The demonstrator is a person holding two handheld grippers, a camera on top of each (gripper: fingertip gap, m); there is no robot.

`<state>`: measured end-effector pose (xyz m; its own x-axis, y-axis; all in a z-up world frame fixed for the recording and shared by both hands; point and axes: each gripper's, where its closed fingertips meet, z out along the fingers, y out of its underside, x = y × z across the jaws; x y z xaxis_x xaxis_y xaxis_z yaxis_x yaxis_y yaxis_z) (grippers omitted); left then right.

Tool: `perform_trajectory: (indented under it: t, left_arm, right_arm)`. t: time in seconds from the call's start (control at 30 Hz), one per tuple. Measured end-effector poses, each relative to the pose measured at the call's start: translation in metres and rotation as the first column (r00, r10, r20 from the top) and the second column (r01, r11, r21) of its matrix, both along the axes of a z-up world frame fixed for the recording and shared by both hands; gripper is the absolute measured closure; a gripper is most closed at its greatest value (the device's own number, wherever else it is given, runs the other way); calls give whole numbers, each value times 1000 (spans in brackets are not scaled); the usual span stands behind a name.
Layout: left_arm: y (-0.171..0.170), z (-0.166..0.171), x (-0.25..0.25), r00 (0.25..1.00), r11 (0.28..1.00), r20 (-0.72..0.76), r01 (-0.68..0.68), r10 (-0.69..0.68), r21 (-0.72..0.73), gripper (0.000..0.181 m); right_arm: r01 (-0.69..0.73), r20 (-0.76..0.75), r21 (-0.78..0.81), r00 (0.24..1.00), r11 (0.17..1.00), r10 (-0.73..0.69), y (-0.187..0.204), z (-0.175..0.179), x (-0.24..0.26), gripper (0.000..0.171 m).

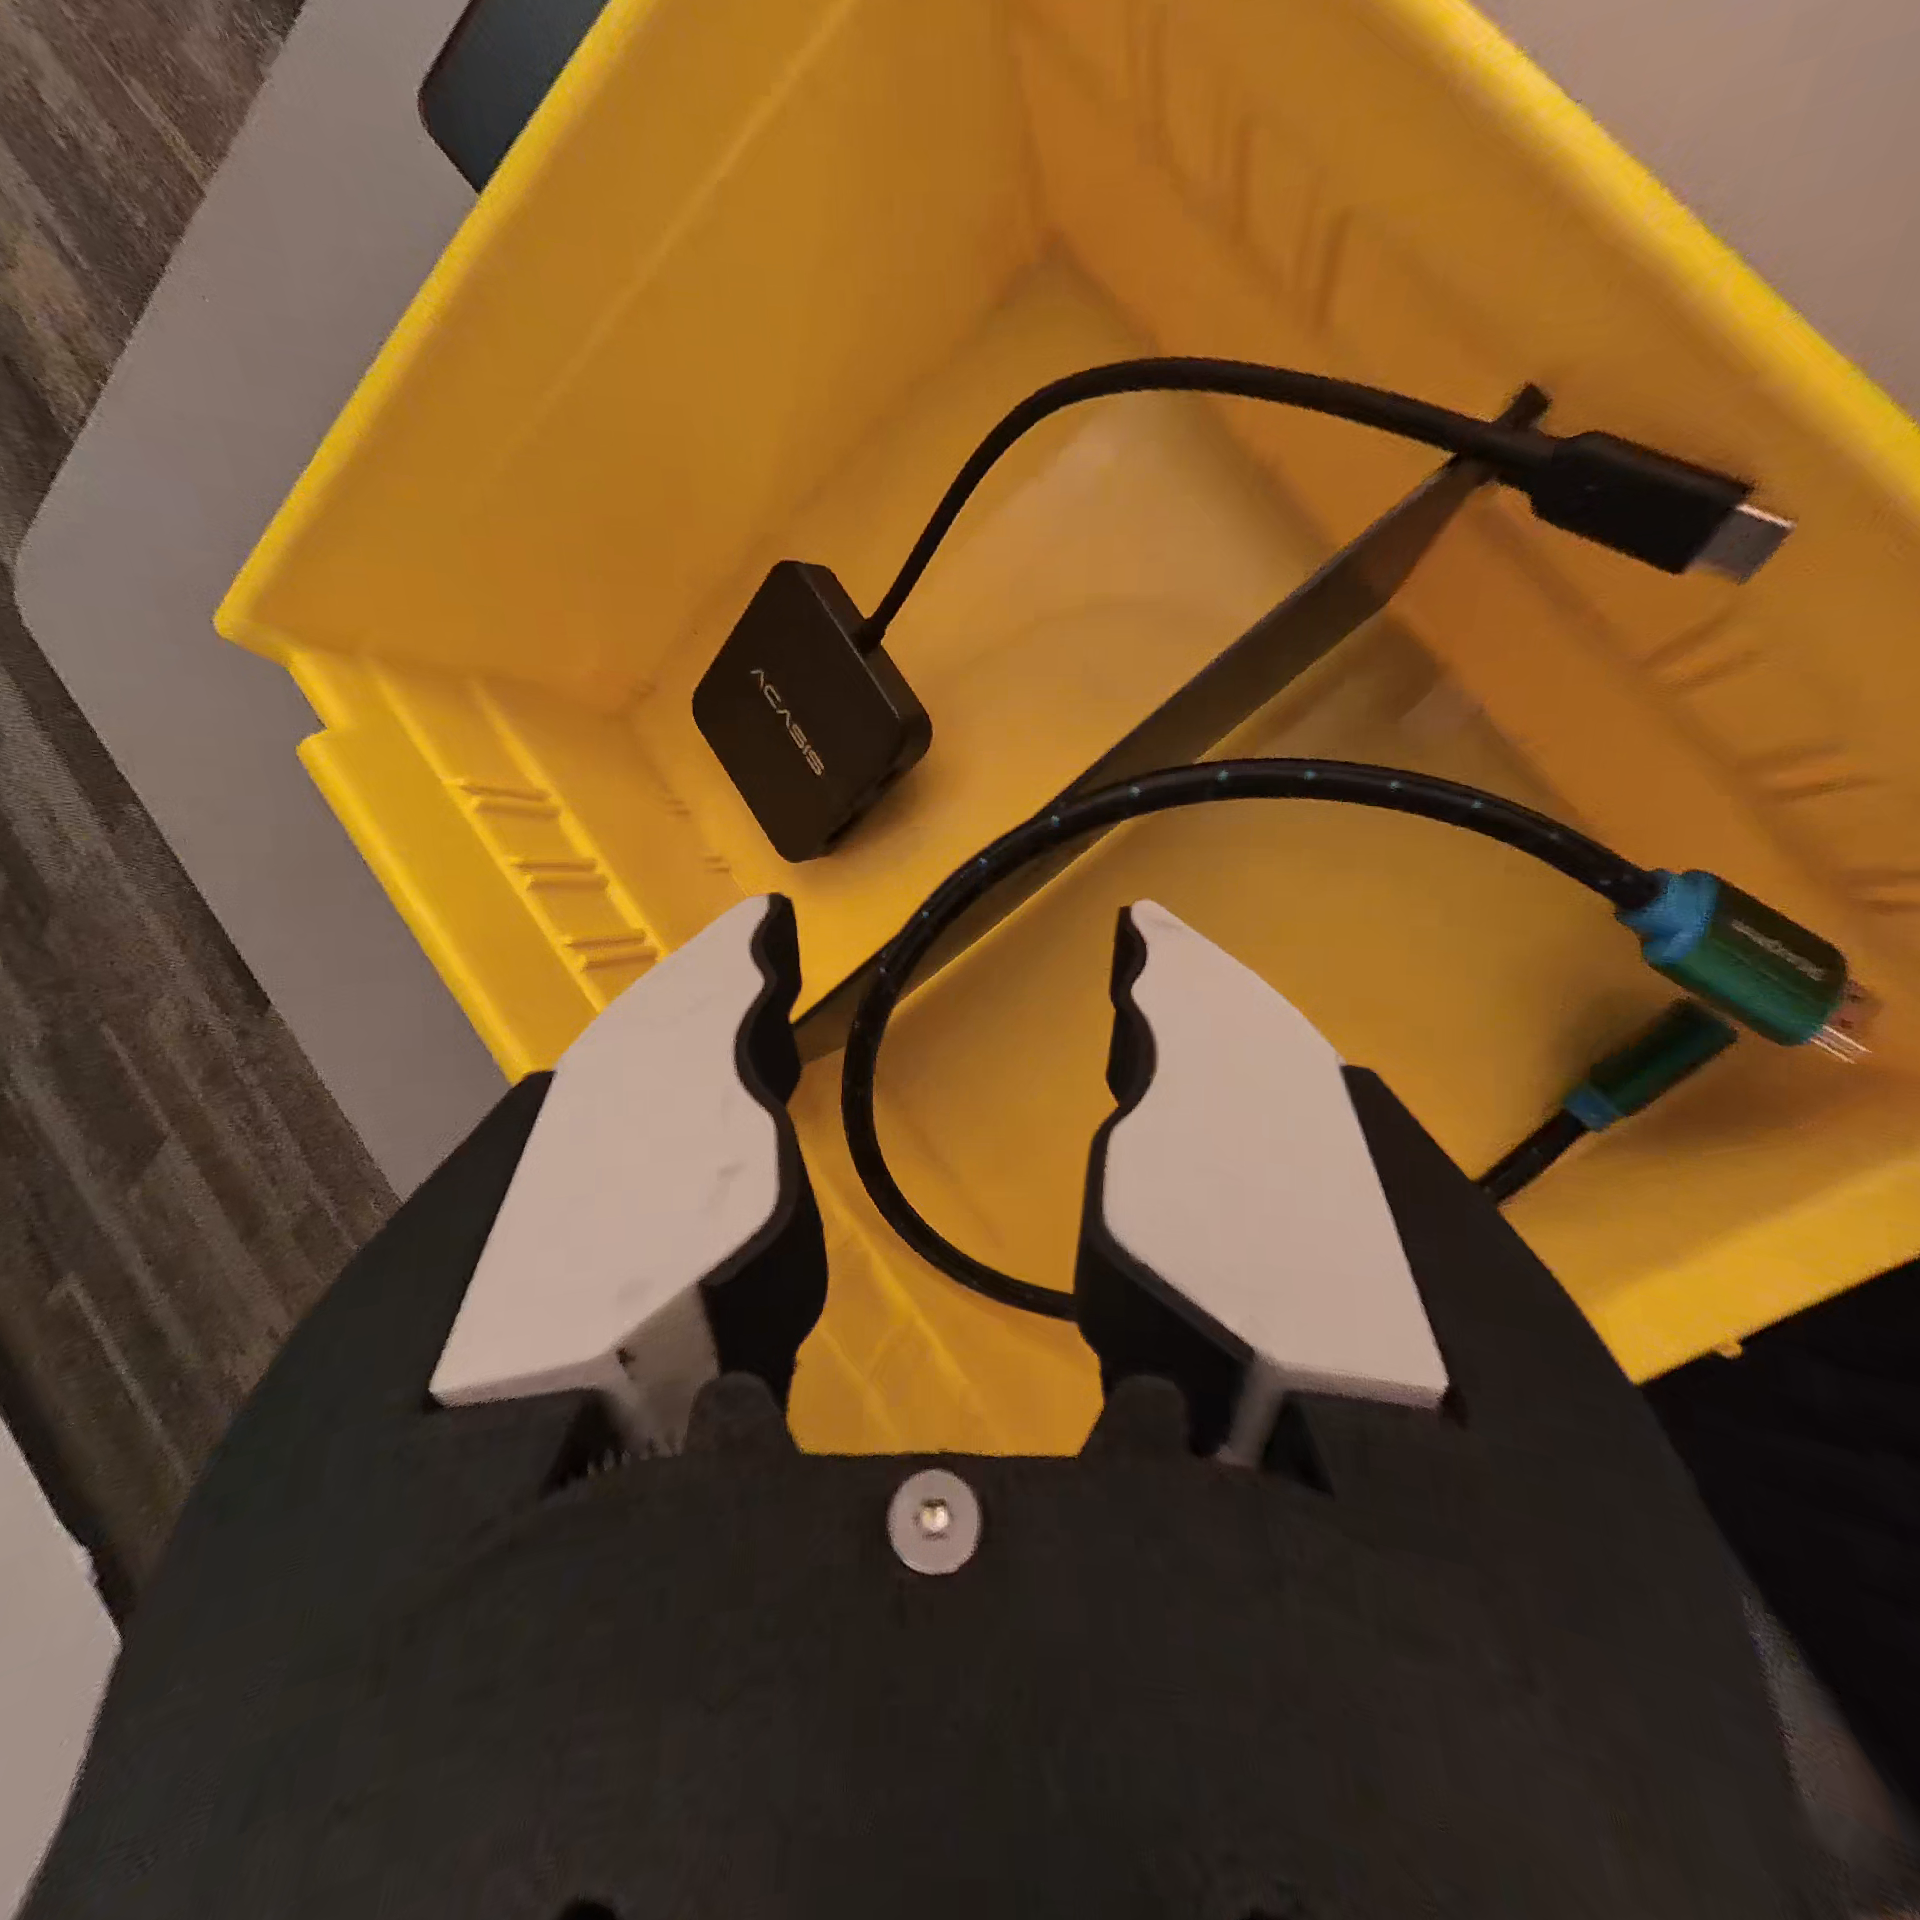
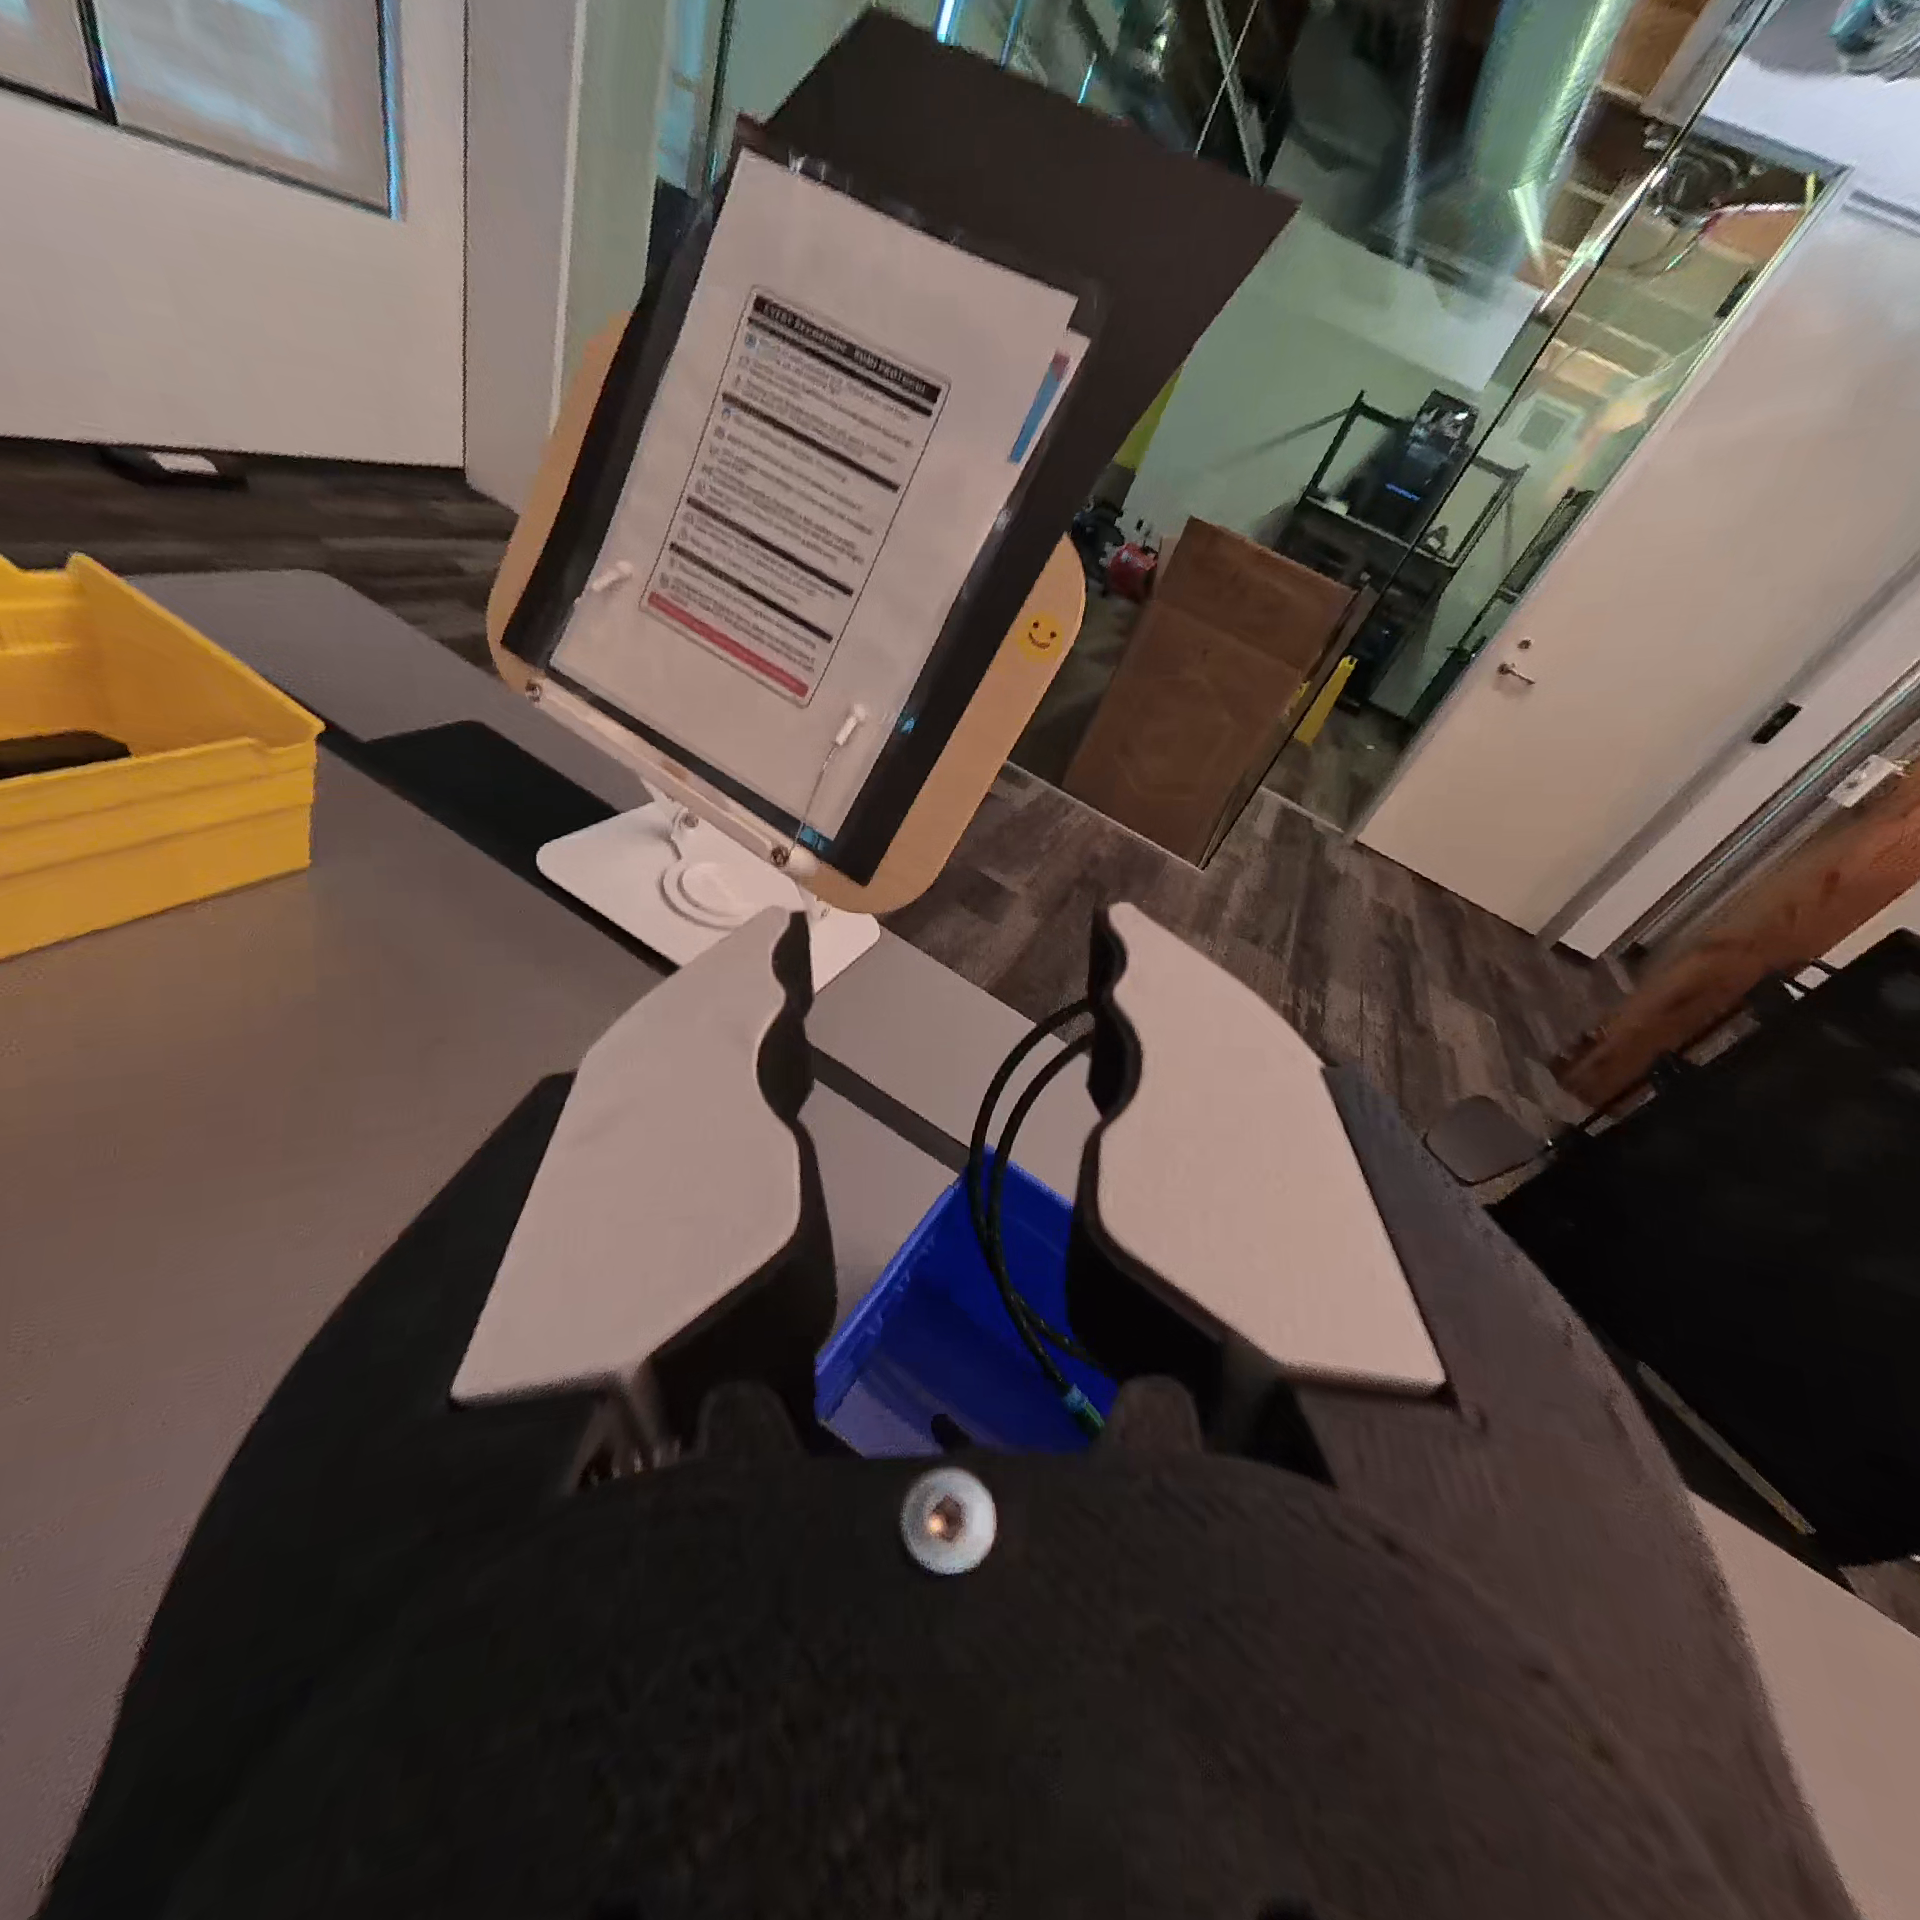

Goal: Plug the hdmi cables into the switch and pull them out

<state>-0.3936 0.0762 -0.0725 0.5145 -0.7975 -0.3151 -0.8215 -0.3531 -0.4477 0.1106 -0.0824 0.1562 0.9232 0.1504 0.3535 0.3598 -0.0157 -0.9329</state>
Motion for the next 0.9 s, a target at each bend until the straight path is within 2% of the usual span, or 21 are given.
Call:
perform_trajectory:
  t: [0.13, 0.2, 0.3, 0.4, 0.47, 0.6, 0.7, 0.77, 0.83, 0.9]
  left_arm:
    - [4, -17, -7, 1000, 999, 0, -5, 5, -51, 157]
    - [7, -12, -10, 999, 999, 41, -22, 23, -26, 167]
    - [0, 8, -14, 996, 1000, 91, -20, 19, 12, 168]
    - [-13, 44, -20, 990, 994, 135, -41, 27, 102, 169]
    - [-27, 80, -17, 987, 976, 163, -37, 1, 216, 169]
    - [-69, 163, -3, 989, 873, 143, -31, -45, 487, 170]
    - [-113, 218, 27, 992, 768, 70, 35, -104, 640, 172]
    - [-141, 244, 63, 979, 693, 27, 124, -203, 710, 173]
    - [-162, 249, 109, 947, 653, -27, 240, -319, 718, 173]
    - [-174, 230, 159, 904, 657, -68, 358, -423, 664, 174]
  right_arm:
    - [-4, -33, -20, 999, 1000, 3, -1, -7, 12, 122]
    - [-14, -56, -6, 998, 1000, 14, -4, -5, 17, 124]
    - [-21, -89, 13, 996, 1000, 22, -11, -1, 24, 125]
    - [-6, -119, 49, 993, 999, 12, -20, 6, 34, 127]
    - [-12, -149, 78, 989, 997, 23, -27, 11, 38, 128]
    - [-7, -186, 114, 982, 993, 28, -36, 18, 44, 129]
    - [-4, -190, 109, 982, 994, 25, -38, 16, 45, 129]
    - [4, -182, 101, 983, 995, 15, -37, 15, 45, 129]
    - [9, -164, 92, 986, 996, 7, -36, 14, 44, 129]
    - [7, -145, 84, 989, 996, 5, -34, 12, 40, 129]
